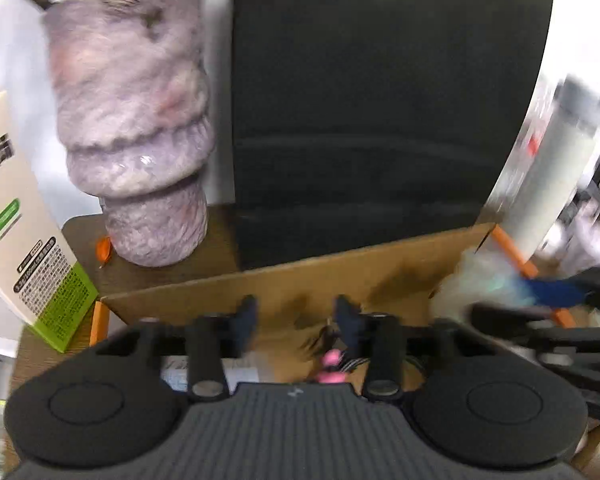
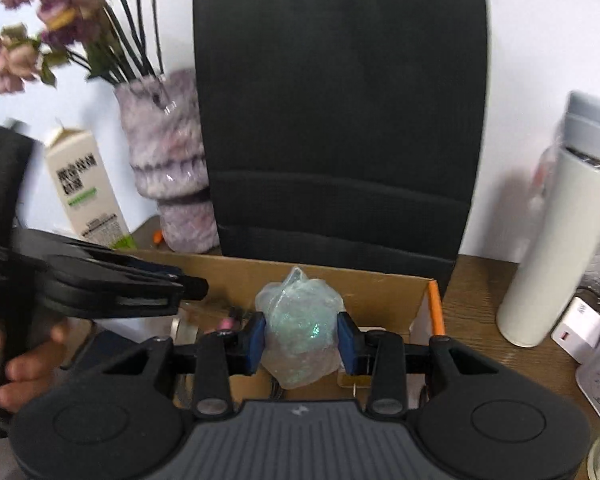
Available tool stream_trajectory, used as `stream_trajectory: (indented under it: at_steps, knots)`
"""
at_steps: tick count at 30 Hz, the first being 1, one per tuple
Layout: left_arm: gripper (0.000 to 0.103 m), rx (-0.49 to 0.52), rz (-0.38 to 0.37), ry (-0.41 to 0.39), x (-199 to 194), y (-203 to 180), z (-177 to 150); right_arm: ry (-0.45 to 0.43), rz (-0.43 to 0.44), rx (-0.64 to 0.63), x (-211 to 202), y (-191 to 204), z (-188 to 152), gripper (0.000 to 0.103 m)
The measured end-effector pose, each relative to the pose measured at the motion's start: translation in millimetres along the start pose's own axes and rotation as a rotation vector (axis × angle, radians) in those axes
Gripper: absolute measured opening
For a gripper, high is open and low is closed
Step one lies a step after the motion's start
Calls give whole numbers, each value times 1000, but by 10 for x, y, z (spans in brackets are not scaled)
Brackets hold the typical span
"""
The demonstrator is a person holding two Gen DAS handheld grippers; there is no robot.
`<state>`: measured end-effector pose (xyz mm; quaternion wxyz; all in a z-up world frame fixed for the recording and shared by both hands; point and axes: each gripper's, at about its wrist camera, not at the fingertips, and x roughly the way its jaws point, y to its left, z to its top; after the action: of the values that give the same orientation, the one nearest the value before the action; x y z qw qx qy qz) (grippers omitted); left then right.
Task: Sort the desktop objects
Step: 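Carry the cable coil into the box with the left tool while the right tool releases the bag inside, then grasp the white round lid with the left tool while the right tool grasps a white tissue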
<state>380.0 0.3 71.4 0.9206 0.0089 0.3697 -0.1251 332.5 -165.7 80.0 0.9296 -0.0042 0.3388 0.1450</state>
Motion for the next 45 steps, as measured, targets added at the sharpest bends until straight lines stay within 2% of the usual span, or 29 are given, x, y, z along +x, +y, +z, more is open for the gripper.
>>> stream_trajectory:
  at_steps: [2, 4, 7, 10, 13, 15, 17, 19, 22, 26, 30, 36, 40, 45]
  knots:
    - [60, -3, 13, -31, -115, 53, -3, 30, 0, 9, 178, -17, 30, 37]
    - [63, -1, 57, -28, -192, 83, 17, 76, 16, 30, 319, -22, 51, 37]
    - [69, -33, 113, -40, -312, 189, 13, 105, 93, 35, 339, 51, 32, 38]
    - [72, -64, 111, -34, -446, 256, -19, 164, 148, 6, 345, 195, -49, 44]
    - [77, -66, 108, 2, -557, 214, -82, 141, 60, -37, 264, 267, -86, 49]
    - [81, -65, 114, 17, -675, 172, -147, 121, 63, -10, 123, 213, -45, 50]
    - [92, -70, 110, 13, -851, 127, -233, 93, 79, 17, -95, 141, -17, 54]
    - [100, -77, 117, 1, -1027, 73, -338, 55, 60, 9, -331, 95, -34, 56]
    - [103, -59, 147, -32, -1298, -41, -545, 7, 20, -6, -669, 29, -132, 57]
    - [103, -22, 167, -73, -1632, -209, -904, -60, -26, -12, -1154, -37, -428, 59]
    - [103, -32, 165, -106, -1870, -336, -1302, -99, -55, 8, -1514, -75, -877, 62]
    - [103, -8, 93, -97, -2080, -605, -2002, -83, -23, 68, -1783, -10, -1602, 62]
    - [103, -11, 86, -62, -2111, -831, -2442, -60, -32, 96, -1930, 124, -2089, 62]
    - [102, -28, 80, -86, -2119, -969, -2755, -45, -25, 91, -2110, 244, -2481, 62]
